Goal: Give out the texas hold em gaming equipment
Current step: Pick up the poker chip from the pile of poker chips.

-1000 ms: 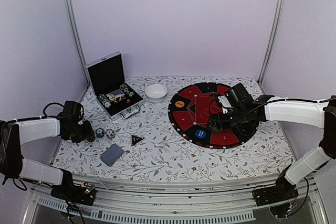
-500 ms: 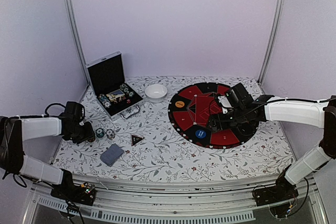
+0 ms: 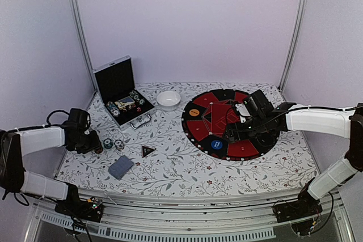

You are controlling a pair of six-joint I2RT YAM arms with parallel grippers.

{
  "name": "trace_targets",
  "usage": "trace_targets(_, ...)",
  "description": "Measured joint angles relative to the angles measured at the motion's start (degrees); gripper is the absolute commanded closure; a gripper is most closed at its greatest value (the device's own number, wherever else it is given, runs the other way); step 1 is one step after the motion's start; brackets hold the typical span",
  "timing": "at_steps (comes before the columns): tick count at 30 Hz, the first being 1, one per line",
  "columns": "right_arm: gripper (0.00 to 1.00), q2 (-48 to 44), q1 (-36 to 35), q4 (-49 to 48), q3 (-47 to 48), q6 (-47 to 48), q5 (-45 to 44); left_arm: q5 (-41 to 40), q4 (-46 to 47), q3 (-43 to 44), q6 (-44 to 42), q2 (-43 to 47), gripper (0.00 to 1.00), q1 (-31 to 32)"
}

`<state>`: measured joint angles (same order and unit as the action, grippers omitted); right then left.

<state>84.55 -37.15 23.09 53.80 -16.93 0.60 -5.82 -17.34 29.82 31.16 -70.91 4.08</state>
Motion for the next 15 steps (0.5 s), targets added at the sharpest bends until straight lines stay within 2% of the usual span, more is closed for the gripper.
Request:
trace_targets(11,0.02,-0.13,0.02,0.04,1.33,1.36,1.79,-1.05,-6.49,5.27,-2.95,5.49,1.00,0.68)
trace_targets(15,0.02,-0.22,0.02,0.00,3.30,1.88,2.75,-0.87,-10.16,10.19,-5.25,5.86,1.00,2.69)
